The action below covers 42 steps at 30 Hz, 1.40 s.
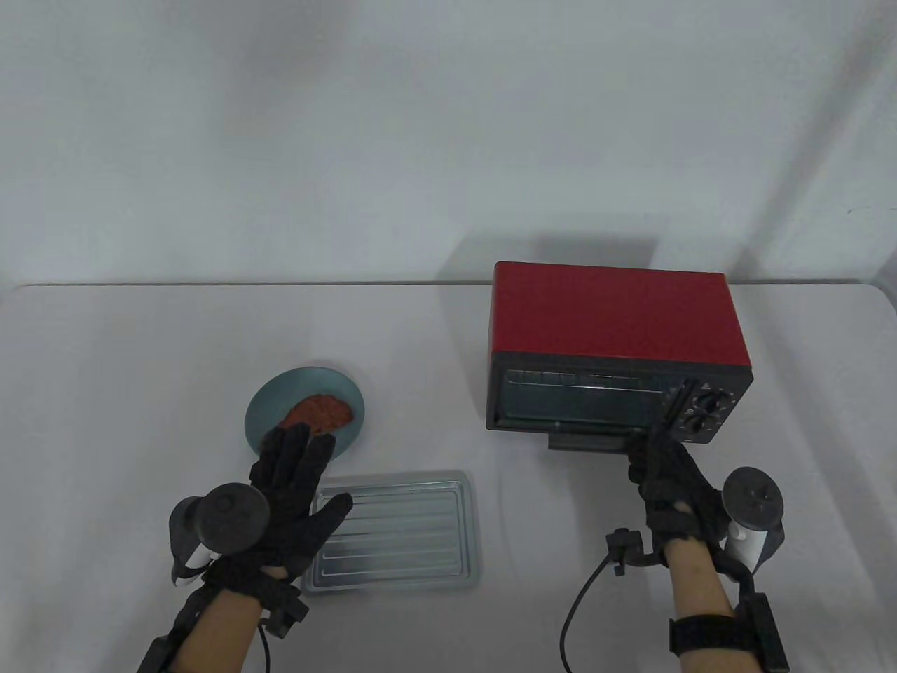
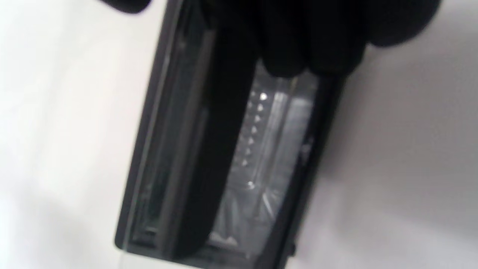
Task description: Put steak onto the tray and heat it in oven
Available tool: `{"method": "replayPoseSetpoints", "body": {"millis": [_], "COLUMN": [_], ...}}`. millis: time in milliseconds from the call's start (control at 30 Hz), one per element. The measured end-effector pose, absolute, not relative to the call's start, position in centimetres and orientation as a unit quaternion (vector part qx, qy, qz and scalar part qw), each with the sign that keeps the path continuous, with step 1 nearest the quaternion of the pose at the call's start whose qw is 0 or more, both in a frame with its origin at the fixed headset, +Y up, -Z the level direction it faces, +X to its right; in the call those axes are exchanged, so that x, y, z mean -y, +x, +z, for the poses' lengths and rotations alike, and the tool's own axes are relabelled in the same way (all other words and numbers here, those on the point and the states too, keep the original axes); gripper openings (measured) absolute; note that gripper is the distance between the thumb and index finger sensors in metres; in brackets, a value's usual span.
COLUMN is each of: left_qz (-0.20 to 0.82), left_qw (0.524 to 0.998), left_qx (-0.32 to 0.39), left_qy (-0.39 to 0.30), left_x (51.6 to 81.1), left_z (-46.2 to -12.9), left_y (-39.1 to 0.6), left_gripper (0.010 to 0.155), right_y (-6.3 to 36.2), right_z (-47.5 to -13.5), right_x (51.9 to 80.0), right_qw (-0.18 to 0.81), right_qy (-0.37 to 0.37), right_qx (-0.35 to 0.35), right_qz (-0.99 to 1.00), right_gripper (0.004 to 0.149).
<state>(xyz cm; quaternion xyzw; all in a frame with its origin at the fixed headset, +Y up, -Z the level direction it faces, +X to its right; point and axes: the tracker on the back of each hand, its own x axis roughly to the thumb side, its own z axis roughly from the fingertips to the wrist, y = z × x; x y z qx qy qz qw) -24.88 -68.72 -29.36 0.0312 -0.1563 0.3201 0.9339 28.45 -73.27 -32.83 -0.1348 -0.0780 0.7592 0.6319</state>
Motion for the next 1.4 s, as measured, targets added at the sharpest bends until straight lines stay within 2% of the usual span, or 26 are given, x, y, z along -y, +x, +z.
{"method": "replayPoseSetpoints", "body": {"millis": [133, 300, 500, 800, 1233, 1400], "left_qz": [0.32, 0.319, 0.318, 0.323, 0.322, 0.33], "left_qw": [0.934, 0.934, 0.935, 0.935, 0.937, 0.935], "left_qx": [0.157, 0.158, 0.157, 0.147, 0.134, 0.124], "left_qy": [0.023, 0.016, 0.0, -0.019, -0.037, -0.034], "left_x": [68.9, 69.1, 69.5, 69.8, 70.0, 70.0], "left_z": [-29.4, -29.4, -29.6, -29.6, -29.6, -29.6], "left_y": [-24.7, -24.4, -24.2, -24.1, -24.0, -24.1], "left_gripper": [0.082, 0.081, 0.081, 0.081, 0.081, 0.08], "right_y": [29.3, 30.5, 32.0, 32.6, 31.3, 31.0], "right_z": [-31.8, -30.9, -30.1, -30.1, -31.1, -31.4], "right_x": [74.6, 75.2, 75.8, 76.0, 75.6, 75.6], "right_qw": [0.644, 0.694, 0.701, 0.593, 0.378, 0.341], "right_qy": [-0.176, -0.224, -0.259, -0.274, -0.281, -0.282], "right_qx": [0.024, 0.002, -0.052, -0.132, -0.173, -0.183], "right_qz": [0.744, 0.684, 0.663, 0.746, 0.865, 0.878], "right_gripper": [0.063, 0.055, 0.048, 0.048, 0.053, 0.054]}}
